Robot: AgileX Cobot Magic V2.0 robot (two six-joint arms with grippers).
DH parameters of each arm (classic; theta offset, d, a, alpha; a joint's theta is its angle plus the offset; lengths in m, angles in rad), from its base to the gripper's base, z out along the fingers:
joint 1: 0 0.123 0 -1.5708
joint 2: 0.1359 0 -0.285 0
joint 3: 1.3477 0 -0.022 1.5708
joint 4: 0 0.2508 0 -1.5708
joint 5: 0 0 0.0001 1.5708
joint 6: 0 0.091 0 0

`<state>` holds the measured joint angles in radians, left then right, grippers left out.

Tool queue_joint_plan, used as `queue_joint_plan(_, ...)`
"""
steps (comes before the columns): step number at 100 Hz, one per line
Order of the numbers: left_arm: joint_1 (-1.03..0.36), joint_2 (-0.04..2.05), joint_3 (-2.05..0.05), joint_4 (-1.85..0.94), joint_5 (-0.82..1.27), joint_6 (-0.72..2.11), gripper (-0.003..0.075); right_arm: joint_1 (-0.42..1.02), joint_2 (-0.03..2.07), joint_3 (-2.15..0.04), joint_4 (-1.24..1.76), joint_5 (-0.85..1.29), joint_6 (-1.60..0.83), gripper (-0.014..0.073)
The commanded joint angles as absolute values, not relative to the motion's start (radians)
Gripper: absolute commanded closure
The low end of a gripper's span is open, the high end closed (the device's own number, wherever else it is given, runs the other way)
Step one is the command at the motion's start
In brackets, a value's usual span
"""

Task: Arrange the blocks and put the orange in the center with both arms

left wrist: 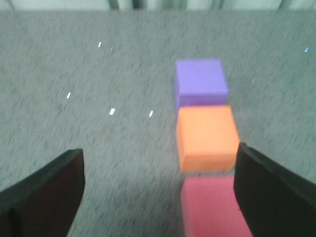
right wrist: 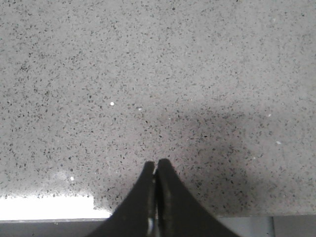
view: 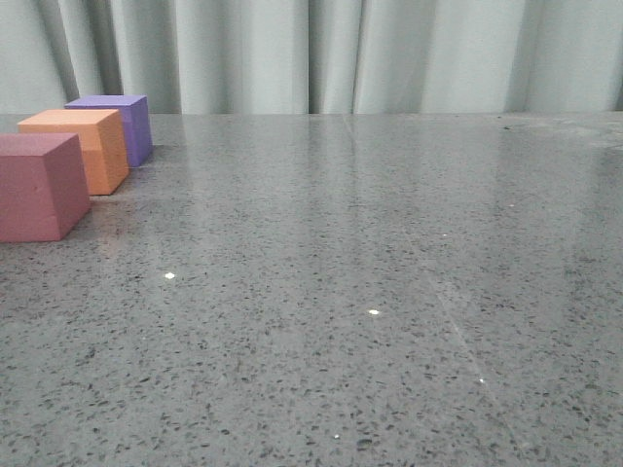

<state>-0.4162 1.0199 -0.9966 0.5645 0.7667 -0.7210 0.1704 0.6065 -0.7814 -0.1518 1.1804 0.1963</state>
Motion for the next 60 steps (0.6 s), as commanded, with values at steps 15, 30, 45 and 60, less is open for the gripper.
queue_joint_plan(15,-0.415,0.805,-0.826,0.507,0.745,-0.733,0.0131,0.167,0.608,-0.803,-0.164,1.131,0.187,0.0661)
queue_joint_plan(30,-0.415,0.670,-0.710,0.467,0.749,-0.733,0.0131,0.167,0.608,-0.803,-0.164,1.131,0.187,0.0661)
queue_joint_plan(45,-0.415,0.568,-0.649,0.423,0.832,-0.733,0.0131,0.167,0.608,-0.803,-0.164,1.134,0.187,0.0661)
queue_joint_plan(60,-0.415,0.526,-0.631,0.418,0.959,-0.733,0.0132,0.167,0.608,-0.803,-0.164,1.138,0.187,0.0661)
